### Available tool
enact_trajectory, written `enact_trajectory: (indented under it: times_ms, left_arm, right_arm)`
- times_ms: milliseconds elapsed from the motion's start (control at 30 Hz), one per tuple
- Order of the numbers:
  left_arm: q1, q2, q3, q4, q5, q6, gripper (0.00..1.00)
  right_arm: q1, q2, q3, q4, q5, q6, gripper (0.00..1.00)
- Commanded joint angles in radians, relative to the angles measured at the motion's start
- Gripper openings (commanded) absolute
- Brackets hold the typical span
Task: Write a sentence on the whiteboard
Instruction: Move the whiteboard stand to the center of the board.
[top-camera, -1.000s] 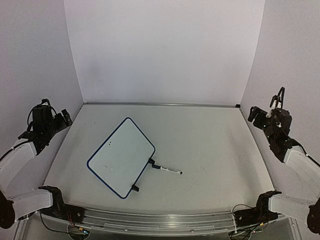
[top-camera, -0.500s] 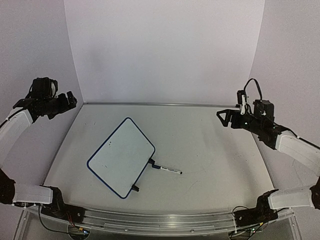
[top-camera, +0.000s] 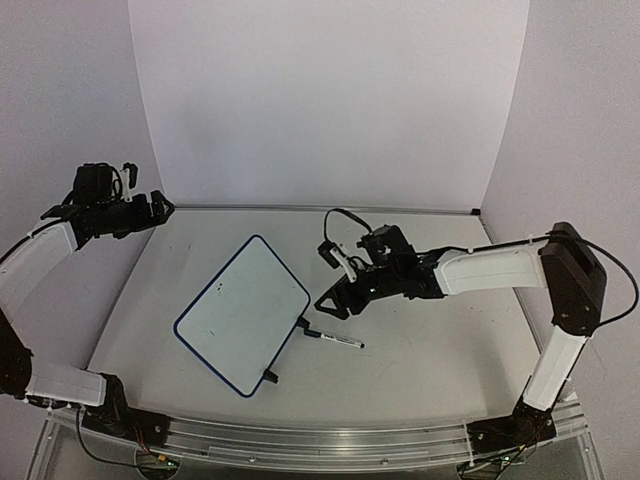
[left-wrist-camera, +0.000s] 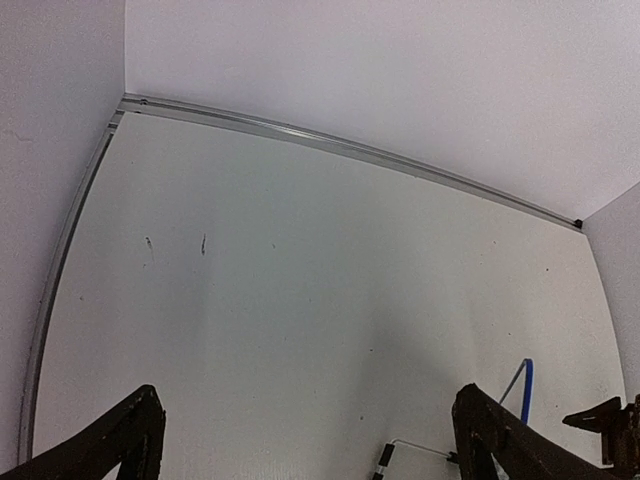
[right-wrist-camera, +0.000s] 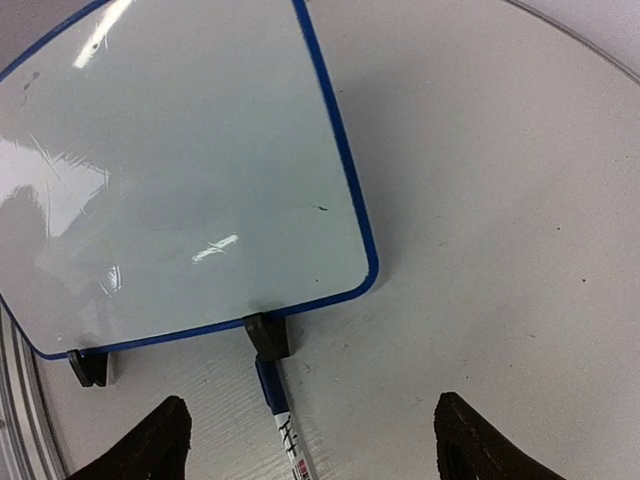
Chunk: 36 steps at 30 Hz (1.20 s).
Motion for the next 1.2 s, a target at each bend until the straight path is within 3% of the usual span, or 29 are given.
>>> enact_trajectory:
  times_ms: [0,567,767,1167]
  left_arm:
    - [0.003,-0.052,-0.015,0.035,-0.079,0.076,1.00]
    - [0.003,-0.021,-0.009,0.022,-0.059,0.072,1.00]
    - [0.003,-0.019,-0.011,0.025,-0.053,0.068,1.00]
    - [0.003,-0.015,-0.009,0.019,-0.042,0.066,1.00]
  right_arm:
    - [0.069,0.123,0.101,-0.019,0.026,-0.076,0.68]
    - [0.145,0.316,0.180,0.036,0.132,-0.099,0.46]
    - [0.147,0.335,0.169,0.093,0.146,-0.069,0.26]
    - [0.159,0.355,0.157,0.182,0.215,-0.032,0.15]
